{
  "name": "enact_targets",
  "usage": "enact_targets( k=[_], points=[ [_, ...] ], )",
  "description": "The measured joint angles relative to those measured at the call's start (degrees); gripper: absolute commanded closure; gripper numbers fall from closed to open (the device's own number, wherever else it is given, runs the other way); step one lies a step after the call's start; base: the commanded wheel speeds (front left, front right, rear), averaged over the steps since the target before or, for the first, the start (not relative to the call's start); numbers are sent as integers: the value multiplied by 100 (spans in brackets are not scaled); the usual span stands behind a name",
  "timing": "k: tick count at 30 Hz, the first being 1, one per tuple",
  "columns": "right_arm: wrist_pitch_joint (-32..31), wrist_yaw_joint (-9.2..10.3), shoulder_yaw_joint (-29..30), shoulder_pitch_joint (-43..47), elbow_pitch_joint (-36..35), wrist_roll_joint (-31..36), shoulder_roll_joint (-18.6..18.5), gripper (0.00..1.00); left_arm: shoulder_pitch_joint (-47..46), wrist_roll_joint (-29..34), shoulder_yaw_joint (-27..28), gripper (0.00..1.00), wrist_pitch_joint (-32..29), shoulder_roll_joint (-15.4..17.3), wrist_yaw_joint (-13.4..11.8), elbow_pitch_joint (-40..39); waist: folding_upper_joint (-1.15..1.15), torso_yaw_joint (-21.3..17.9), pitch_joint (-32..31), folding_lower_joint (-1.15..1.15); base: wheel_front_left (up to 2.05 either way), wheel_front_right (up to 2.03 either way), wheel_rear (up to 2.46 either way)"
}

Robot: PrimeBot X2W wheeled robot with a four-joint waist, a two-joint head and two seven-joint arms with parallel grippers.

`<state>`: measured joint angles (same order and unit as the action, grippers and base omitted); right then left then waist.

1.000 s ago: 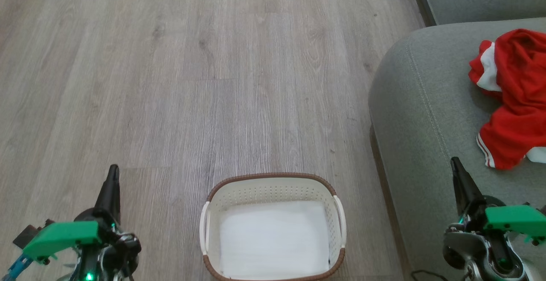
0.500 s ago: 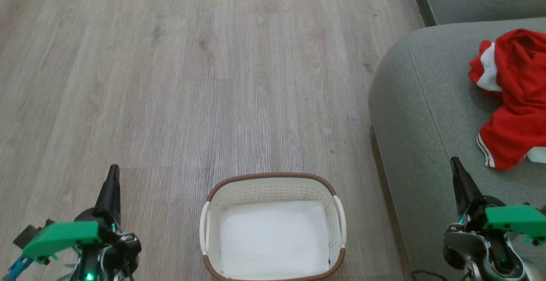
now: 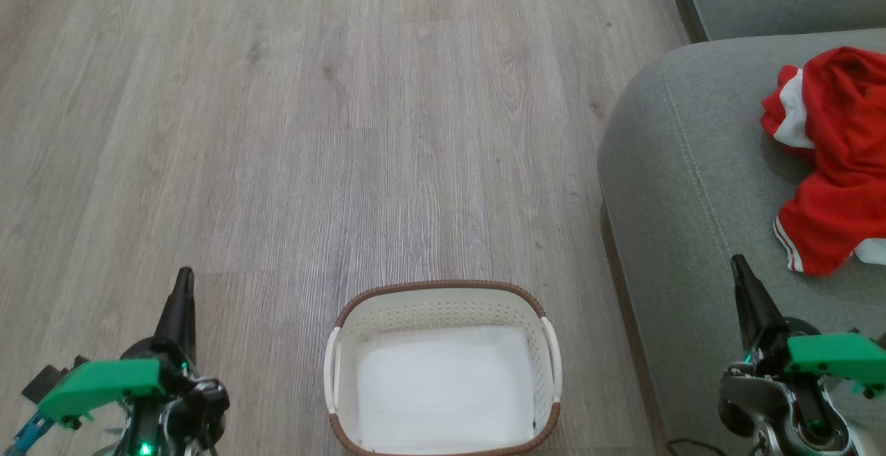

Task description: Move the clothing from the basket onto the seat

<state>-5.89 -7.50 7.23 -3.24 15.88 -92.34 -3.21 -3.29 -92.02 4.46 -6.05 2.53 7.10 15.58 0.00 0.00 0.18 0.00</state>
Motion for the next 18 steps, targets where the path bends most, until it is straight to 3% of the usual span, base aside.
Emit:
enact_targets(
  k=[18],
  points=[
    [-1, 0, 4, 0, 1, 0, 5, 100, 0, 0, 0, 100, 0, -2, 0, 0, 0, 0, 0, 0, 0, 0, 0]
  ],
)
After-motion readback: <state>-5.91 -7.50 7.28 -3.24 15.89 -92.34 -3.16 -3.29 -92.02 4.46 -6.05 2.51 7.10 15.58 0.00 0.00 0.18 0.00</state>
